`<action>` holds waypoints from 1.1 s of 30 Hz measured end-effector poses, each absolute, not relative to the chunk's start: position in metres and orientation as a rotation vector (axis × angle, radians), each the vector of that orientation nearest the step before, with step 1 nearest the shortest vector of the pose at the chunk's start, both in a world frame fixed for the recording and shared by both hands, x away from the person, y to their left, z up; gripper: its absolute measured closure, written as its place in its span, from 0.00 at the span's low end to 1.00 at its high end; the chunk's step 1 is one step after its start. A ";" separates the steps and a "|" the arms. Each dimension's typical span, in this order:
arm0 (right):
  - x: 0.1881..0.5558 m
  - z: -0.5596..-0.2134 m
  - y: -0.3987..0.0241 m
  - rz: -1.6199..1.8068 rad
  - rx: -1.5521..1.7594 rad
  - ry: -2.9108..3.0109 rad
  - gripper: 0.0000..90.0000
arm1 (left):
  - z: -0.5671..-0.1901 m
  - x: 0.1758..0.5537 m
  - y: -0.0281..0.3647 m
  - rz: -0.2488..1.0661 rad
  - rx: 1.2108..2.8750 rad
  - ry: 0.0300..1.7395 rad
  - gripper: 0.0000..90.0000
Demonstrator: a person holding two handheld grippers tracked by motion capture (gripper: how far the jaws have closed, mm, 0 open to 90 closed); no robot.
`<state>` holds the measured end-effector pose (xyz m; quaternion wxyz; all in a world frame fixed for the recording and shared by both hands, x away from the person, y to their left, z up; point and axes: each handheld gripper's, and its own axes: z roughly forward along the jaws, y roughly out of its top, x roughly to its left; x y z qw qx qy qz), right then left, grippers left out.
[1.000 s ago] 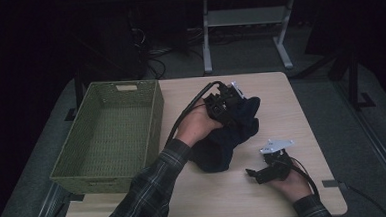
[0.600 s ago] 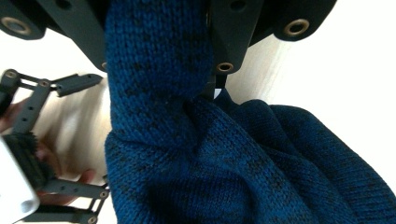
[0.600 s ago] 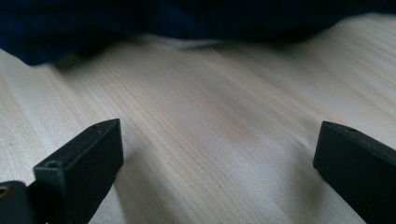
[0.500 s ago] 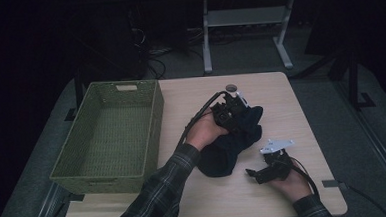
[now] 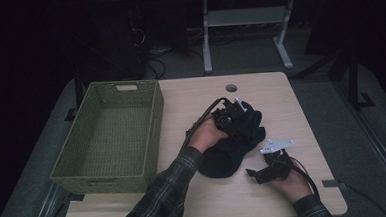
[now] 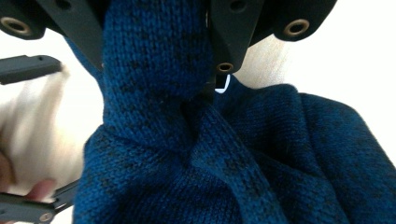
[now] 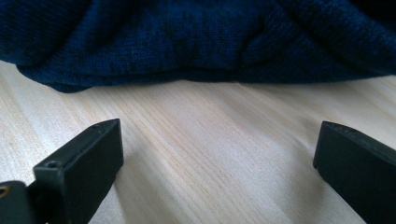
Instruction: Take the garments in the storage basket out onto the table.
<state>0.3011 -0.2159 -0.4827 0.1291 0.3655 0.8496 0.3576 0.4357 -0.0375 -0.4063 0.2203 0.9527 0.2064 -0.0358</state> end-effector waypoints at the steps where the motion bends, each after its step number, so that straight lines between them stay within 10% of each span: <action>1: 0.301 -0.483 -0.216 1.040 1.063 2.470 0.01 | -0.409 0.437 -0.038 -0.100 2.639 0.575 0.84; 16: 0.301 -0.483 -0.216 1.039 1.061 2.470 0.01 | -0.432 0.443 -0.041 -0.111 2.656 0.593 0.83; 33: 0.301 -0.483 -0.216 1.040 1.059 2.470 0.01 | -0.387 0.437 -0.020 0.023 2.567 0.572 0.31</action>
